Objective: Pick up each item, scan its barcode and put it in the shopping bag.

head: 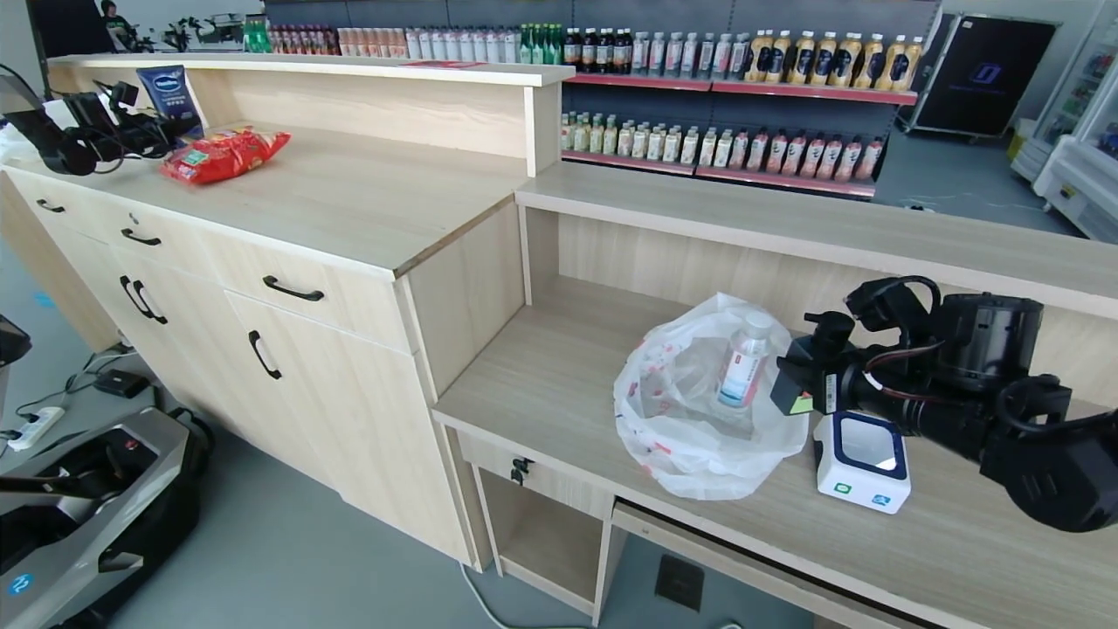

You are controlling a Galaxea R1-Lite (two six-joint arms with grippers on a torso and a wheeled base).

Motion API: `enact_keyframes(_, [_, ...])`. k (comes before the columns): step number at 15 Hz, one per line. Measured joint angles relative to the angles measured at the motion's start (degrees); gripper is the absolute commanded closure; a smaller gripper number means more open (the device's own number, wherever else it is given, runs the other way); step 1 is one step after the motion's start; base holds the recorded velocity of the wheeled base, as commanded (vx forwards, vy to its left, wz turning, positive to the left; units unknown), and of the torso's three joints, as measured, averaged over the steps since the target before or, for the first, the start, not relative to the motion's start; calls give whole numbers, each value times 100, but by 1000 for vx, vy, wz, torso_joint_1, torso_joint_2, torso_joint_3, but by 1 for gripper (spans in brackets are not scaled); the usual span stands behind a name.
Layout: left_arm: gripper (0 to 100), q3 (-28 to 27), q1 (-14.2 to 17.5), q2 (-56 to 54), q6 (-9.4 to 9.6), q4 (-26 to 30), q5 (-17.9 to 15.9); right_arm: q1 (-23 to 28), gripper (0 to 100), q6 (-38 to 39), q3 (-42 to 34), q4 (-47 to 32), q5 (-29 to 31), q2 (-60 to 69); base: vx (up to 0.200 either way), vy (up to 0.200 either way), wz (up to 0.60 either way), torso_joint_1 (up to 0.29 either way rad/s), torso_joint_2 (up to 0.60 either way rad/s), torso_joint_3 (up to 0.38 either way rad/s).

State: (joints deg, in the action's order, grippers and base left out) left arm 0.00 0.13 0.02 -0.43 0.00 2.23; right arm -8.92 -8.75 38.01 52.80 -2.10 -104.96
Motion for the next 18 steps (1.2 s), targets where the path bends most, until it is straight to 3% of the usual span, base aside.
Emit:
enact_keyframes(8, [0,0,0,0,0,2,-2,41,100,-11,63,510,-358,-1006,0,0,0,0,0,0])
enact_keyframes(18, [0,0,2,0,0,0,0,41,100,-11,167,1697,-819,-1816,0,0,0,0,0,0])
